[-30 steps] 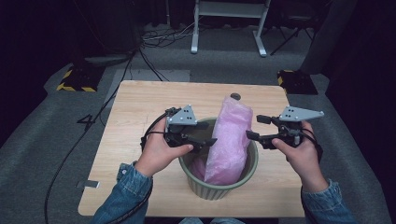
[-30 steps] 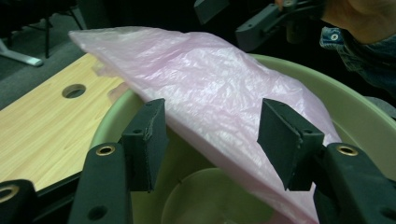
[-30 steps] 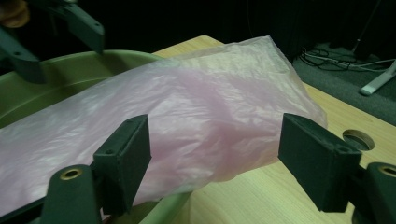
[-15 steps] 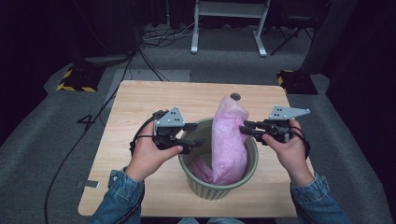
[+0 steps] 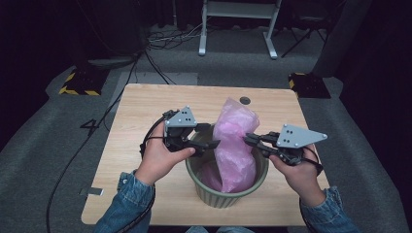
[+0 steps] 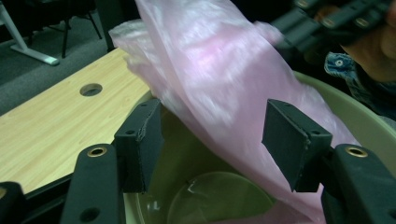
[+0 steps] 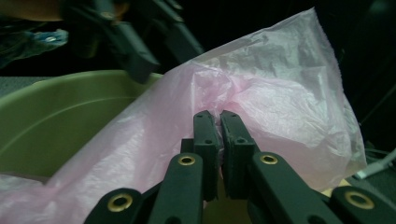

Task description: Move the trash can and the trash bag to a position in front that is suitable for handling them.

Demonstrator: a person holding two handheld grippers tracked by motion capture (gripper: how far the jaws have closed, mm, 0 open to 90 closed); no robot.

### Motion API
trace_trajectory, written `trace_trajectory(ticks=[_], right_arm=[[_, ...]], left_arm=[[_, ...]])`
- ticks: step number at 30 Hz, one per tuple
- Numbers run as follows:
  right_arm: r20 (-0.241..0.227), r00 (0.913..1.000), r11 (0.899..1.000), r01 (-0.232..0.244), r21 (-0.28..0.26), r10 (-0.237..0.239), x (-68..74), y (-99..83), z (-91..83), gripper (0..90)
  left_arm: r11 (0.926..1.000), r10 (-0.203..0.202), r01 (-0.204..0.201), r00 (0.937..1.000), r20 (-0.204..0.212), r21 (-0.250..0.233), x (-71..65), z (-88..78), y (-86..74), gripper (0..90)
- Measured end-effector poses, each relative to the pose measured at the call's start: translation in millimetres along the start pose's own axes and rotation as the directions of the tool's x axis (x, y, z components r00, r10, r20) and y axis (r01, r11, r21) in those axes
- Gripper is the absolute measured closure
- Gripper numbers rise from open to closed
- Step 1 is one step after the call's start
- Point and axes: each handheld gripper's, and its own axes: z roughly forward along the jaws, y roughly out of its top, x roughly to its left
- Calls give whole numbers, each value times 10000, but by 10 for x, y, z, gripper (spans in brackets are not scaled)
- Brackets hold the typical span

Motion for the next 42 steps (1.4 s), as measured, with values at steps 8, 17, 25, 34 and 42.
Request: trace_trajectory(ticks=[8,17,25,34,42], right_arm=[[-637,9954,9974,703,-162,-712,218,88,10,859],[-599,9977,9995,323,-40,-325,205,25,-53,710],[-34,9987,9987,-508,-39,508,26,65,-260,468],[-196,9959,9954,-885,-374,878,-11,205,-339,438],[-1055,9908,9958,-882,-234,853,124,308,-99,393]], left_arm=[[9989,208,-182,9980,592,-435,12,53,57,553],[9866,1474,-1378,9823,1157,-877,-219,-31,72,880],[9715,2341,-2280,9656,1136,-641,-355,3,71,884],[9561,2917,-2928,9479,1281,-103,-483,164,67,883],[9534,2981,-3016,9443,1397,38,-523,249,53,880]])
